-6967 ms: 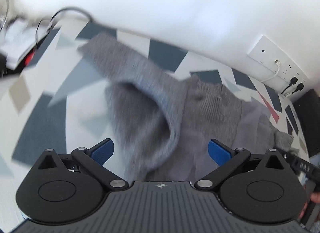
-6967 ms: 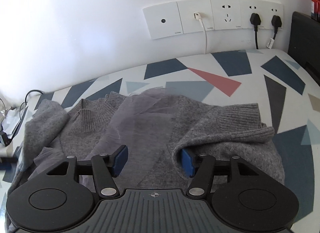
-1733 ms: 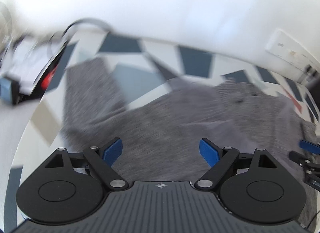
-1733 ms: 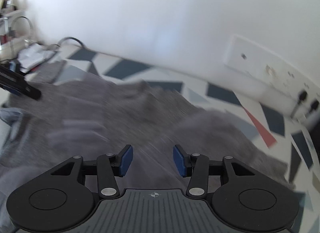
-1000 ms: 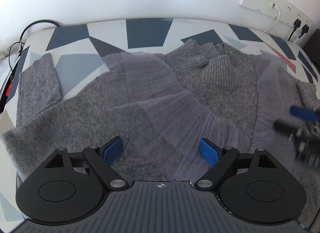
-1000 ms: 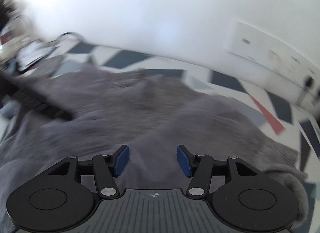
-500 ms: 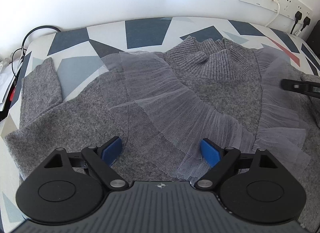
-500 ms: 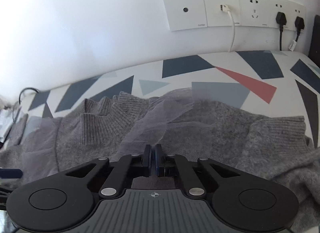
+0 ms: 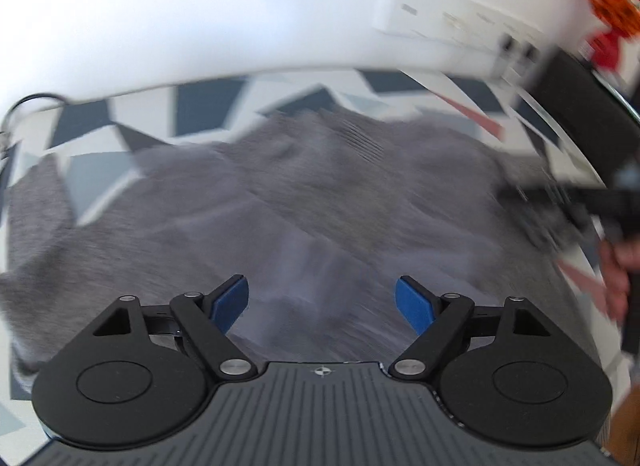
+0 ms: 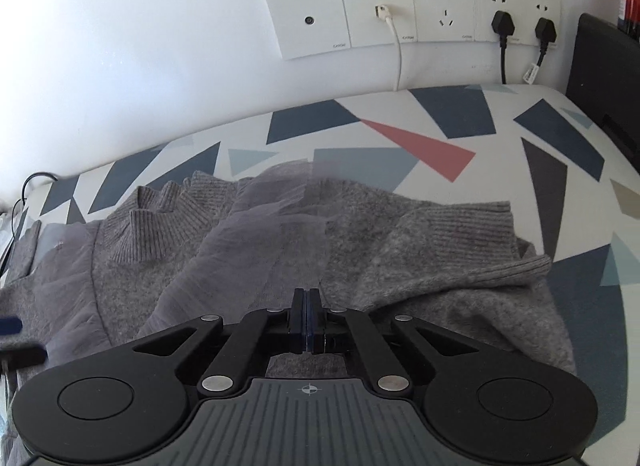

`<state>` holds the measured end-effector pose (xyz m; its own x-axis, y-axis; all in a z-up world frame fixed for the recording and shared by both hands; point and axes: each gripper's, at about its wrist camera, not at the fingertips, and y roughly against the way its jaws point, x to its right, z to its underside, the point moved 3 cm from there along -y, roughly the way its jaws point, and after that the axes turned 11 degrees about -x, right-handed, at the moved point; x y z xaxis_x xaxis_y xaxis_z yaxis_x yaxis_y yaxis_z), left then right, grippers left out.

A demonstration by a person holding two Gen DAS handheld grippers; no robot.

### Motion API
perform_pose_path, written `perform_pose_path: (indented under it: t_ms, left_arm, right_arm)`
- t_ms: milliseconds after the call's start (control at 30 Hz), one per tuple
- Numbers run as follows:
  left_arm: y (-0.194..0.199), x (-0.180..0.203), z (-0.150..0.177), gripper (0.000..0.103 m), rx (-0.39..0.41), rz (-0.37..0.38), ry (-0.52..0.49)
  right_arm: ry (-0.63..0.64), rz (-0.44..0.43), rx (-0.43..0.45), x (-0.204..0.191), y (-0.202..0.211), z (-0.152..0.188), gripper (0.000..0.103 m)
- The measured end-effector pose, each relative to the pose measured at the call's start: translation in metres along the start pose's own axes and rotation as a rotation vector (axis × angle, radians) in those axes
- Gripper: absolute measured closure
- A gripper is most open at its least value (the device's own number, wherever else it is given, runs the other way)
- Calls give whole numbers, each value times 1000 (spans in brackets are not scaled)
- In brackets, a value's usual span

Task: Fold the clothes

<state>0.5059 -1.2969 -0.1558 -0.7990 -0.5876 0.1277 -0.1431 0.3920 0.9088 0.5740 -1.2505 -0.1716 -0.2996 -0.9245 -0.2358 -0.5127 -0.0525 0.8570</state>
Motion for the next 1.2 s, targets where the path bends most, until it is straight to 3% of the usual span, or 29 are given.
perform_pose_path:
  t_ms: [100,167,200,333,533,633,667,800,900,967,1033,1200]
  left_arm:
    - [-10,16,14,20,-55,34,-55]
    - [-17,20,21,20,-103,50,-56]
    - [-21,22,25,20,-127,58,-56]
    - [-24,23,36,20,-155,55,-36]
    - [-22,11,43,17,-161,18,8]
    - [-17,0,45,13,-146,-30,58]
    - [-16,-4,45,12,-135,-43,77]
    - [-17,-24,44,10,-140,-80,139]
    - [-20,-28,41,6,-151,-98,150]
    - [-23,-26,40,2,-160,-116,138]
    - [-27,-20,40,0,-172,-158,102]
    - [-28,-16,39,0,-168,-162,95]
  right_arm:
    - [39,-51,17,-10,7,-1,92]
    - [88,-91,24,-21,11,0,70]
    - [120,-97,29,-29,10,2,67]
    - [234,-52,15,-59,-2,13,51]
    - [264,87,-27,-66,-17,37,50]
    - [277,168,-12,-59,-10,46,33]
    - [257,187,-6,-54,-6,48,34]
    - [141,188,6,-31,9,55,31]
    - [148,221,-9,-24,6,63,25]
    - [159,244,-22,-20,4,68,8]
    - [135,214,-52,-16,1,68,1]
    - [116,189,-69,-14,-1,68,1]
